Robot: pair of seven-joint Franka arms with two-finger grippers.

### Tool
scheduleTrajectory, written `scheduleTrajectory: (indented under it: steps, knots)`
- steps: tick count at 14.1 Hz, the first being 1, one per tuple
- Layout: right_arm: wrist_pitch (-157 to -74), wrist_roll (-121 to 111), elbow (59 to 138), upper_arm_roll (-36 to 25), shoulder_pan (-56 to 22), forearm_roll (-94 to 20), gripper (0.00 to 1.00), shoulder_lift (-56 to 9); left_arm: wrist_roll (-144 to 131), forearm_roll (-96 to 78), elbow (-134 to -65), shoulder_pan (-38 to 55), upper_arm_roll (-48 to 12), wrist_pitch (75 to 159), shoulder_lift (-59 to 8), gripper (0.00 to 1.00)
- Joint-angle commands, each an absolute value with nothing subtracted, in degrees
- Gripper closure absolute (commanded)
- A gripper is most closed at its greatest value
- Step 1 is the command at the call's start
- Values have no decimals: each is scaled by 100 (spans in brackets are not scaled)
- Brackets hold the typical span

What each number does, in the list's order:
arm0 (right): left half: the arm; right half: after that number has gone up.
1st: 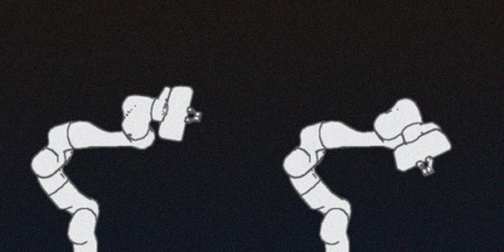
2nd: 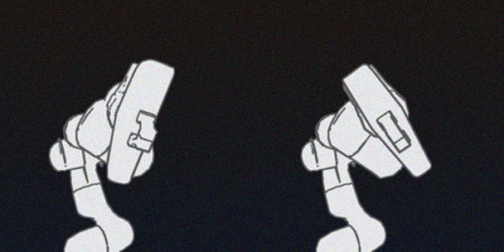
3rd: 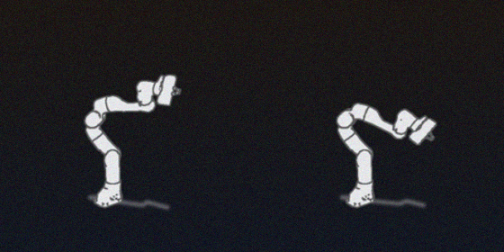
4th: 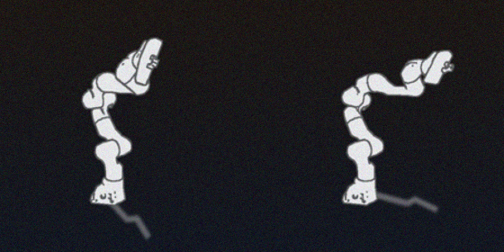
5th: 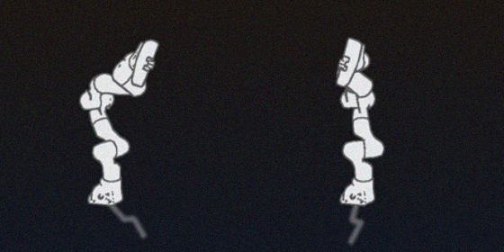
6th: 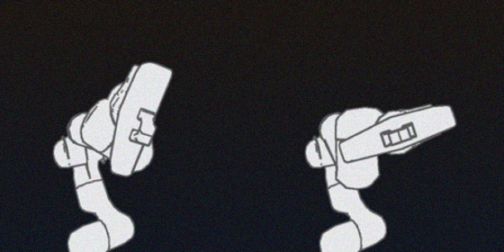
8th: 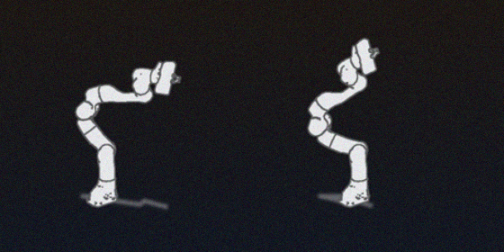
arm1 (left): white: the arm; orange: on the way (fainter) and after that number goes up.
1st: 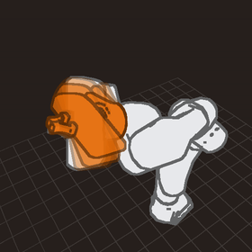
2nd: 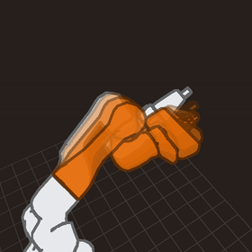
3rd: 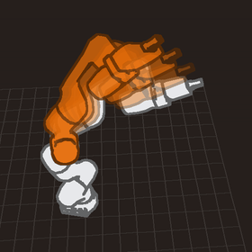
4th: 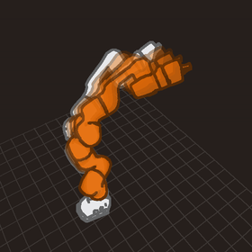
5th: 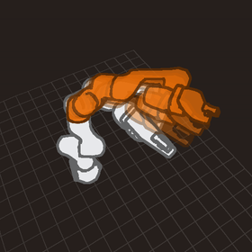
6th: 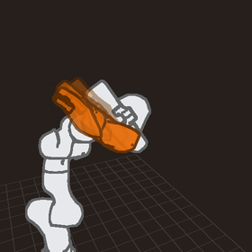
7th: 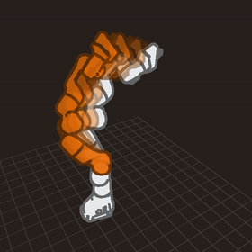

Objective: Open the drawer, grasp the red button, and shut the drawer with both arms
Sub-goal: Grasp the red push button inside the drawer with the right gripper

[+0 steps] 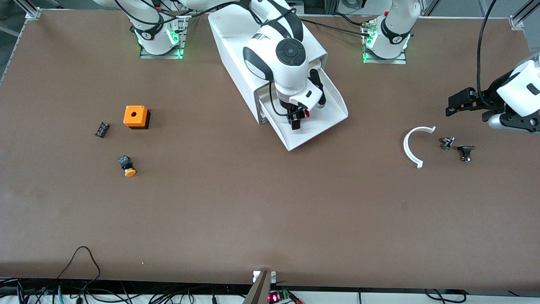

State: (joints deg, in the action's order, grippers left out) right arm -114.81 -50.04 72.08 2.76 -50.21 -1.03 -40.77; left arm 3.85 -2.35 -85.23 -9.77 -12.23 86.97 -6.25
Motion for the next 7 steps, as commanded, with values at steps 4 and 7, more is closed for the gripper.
scheduleTrajectory:
  steps: [4,7]
  knots:
    - [-11531,-5071,7005,290,-5010,26,23,-4324,352,-88,-8481,-976,-1230,8684,-615,0]
    - [-11637,-5045,7005,290,-5036,70,34,-4368,343,-105,-8473,-967,-1230,8684,-615,0]
